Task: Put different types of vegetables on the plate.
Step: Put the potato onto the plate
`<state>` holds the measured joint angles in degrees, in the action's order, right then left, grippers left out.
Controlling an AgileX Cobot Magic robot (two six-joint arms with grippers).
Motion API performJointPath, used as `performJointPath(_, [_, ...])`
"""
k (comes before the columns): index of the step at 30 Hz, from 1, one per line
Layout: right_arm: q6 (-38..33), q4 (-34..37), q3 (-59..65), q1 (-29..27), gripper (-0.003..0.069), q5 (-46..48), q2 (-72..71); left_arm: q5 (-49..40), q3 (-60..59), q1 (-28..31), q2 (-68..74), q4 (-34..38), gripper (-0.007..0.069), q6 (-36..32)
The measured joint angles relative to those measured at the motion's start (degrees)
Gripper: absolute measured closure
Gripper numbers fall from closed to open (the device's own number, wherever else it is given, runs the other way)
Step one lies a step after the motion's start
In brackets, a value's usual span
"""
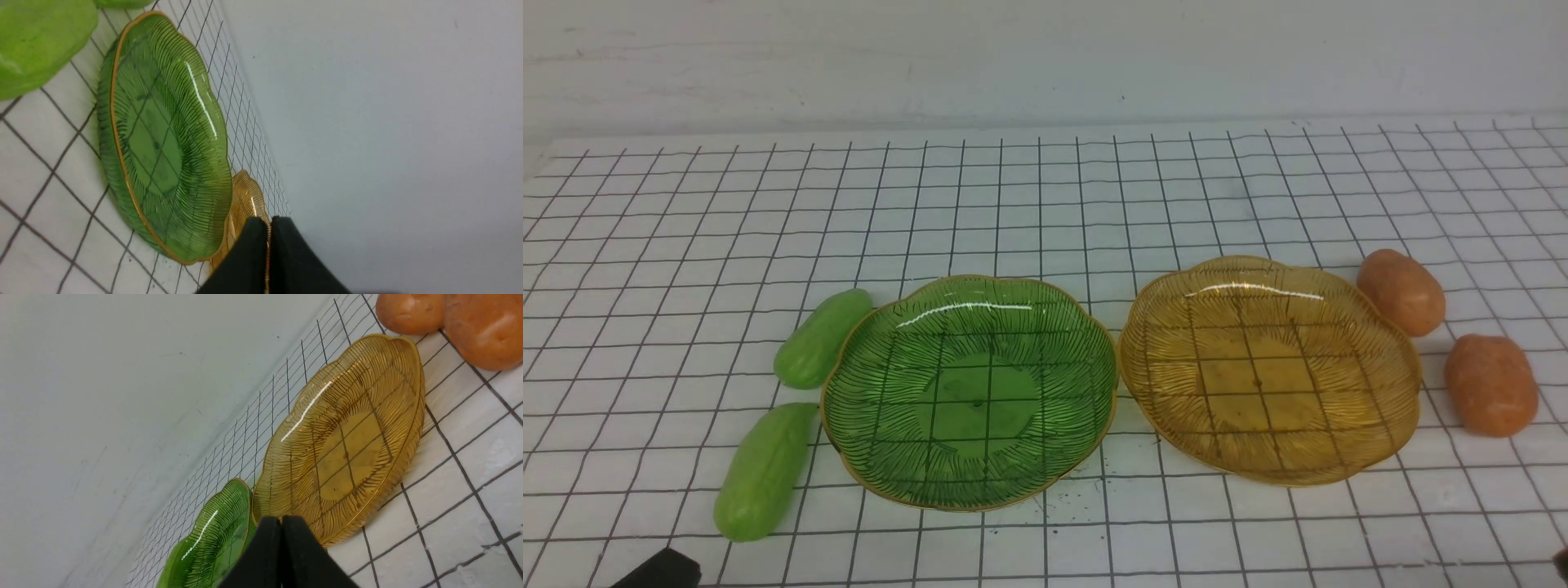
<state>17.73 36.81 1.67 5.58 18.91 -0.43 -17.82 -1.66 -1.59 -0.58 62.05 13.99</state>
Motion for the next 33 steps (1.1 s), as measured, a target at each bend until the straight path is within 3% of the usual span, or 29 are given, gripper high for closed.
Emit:
performJointPath(5, [-4.3, -0.2, -0.8, 0.0, 0.0673, -0.9, 0.0, -1.3, 0.8, 0.0, 0.0, 4.5, 0.0632, -5.0])
performJointPath(7, [-12.2, -2.8, -5.1, 0.0, 0.0673, -1.5, 0.0, -6.1, 5.4, 0.0, 0.0, 7.1, 0.0632, -12.6])
performJointPath(8, [-12.8, -3.4, -5.6, 0.0, 0.0673, -1.6, 0.0, -6.4, 5.9, 0.0, 0.0, 7.2, 0.0632, -12.6])
performJointPath(10, [-19.0, -7.4, -12.1, 0.0, 0.0673, -2.4, 0.4, -9.7, 12.6, 0.0, 0.3, 7.9, 0.0632, -21.8])
performJointPath(13, [-20.4, -11.6, -18.4, 0.0, 0.0673, 0.5, 5.1, -13.6, 17.5, -0.1, 5.0, 5.8, 0.0632, -26.7])
performJointPath(14, [-19.2, -15.5, -22.5, 0.0, 0.0673, 6.7, 11.4, -17.2, 19.6, -0.1, 9.7, 2.1, 0.0632, -27.6])
performJointPath(17, [-16.9, -19.3, -25.3, 0.0, 0.0671, 13.7, 18.0, -21.8, 21.4, -0.1, 15.4, -2.8, 0.0632, -28.2])
performJointPath(19, [-11.5, -26.4, -29.4, 0.0, 0.0670, 23.5, 28.9, -31.0, 23.8, -0.1, 27.0, -11.9, 0.0632, -28.4])
performJointPath(22, [-6.8, -31.7, -31.2, 0.0, 0.0670, 27.9, 37.0, -36.3, 25.4, -0.1, 35.5, -18.2, 0.0632, -28.6])
performJointPath(26, [6.7, -42.4, -33.2, 0.0, 0.0664, 28.8, 50.9, -37.9, 26.4, -0.1, 45.7, -24.6, 0.0631, -28.7])
performJointPath(33, [16.6, -54.4, -38.8, 0.0, 0.0591, 24.7, 66.6, -37.6, 26.4, -0.1, 51.5, -27.0, 0.0628, -31.1])
